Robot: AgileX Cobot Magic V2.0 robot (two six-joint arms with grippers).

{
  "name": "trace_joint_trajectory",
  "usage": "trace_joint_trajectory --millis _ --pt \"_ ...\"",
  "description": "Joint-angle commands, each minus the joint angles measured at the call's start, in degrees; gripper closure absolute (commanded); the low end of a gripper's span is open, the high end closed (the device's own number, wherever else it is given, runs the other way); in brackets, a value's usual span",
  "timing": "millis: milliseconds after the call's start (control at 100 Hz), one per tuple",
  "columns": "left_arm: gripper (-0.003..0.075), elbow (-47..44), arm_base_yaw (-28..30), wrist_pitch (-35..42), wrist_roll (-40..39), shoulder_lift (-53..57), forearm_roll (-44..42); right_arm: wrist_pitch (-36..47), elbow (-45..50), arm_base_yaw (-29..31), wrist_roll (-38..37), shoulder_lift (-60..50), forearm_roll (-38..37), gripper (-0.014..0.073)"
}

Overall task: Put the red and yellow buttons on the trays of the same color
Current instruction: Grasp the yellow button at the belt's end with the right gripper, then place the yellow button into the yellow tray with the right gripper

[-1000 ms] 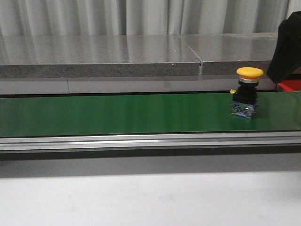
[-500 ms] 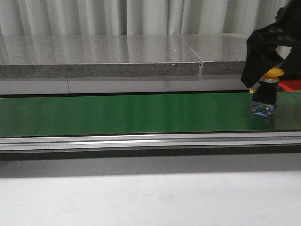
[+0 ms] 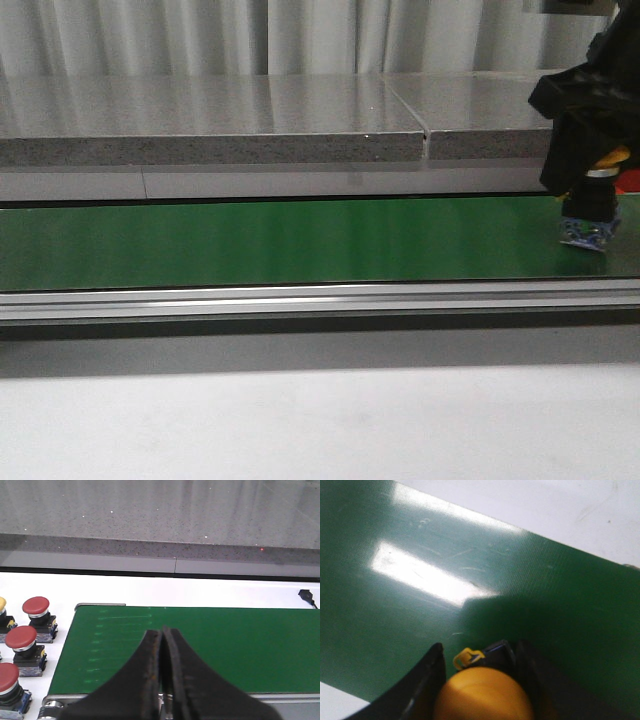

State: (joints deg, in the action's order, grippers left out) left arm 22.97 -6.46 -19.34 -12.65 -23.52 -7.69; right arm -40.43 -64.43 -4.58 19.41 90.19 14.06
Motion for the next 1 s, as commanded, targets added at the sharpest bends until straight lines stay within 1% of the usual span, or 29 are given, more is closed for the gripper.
trace_joint_trajectory --millis 0,140,290,470,590,710,990 --pt "0.0739 1.5 -0.5 4.6 -0.1 -0.3 -0.2 0.7 -1.8 2.4 -1.1 -4.8 0.7 0.0485" --pt "0.0739 1.5 -0.5 4.6 -0.1 -0.3 -0.2 -1.3 -1.8 9.0 -1.8 -9.3 0.7 0.0485" --pt "0.0739 1.5 -0.5 4.6 -0.1 -0.3 -0.2 -2.2 -1.8 19.4 -1.8 -12.4 0.7 0.0485" --pt "0.0739 1.5 -0.5 4.6 -0.1 -0.3 -0.2 -1.2 -0.9 31.9 -2.0 -12.4 0.8 0.0485" --pt "0.0739 1.5 -0.5 4.6 -0.1 -0.3 -0.2 1.6 0.6 37.8 -2.0 -12.3 2.4 0.0485" --pt "0.0739 1.5 -0.5 4.6 -0.1 -0.3 -0.2 4.1 1.7 40.7 -2.0 -10.7 5.1 0.0485" --pt "0.0739 1.5 -0.5 4.6 -0.1 -0.3 -0.2 5.9 1.9 40.7 -2.0 -3.1 6.7 0.0485"
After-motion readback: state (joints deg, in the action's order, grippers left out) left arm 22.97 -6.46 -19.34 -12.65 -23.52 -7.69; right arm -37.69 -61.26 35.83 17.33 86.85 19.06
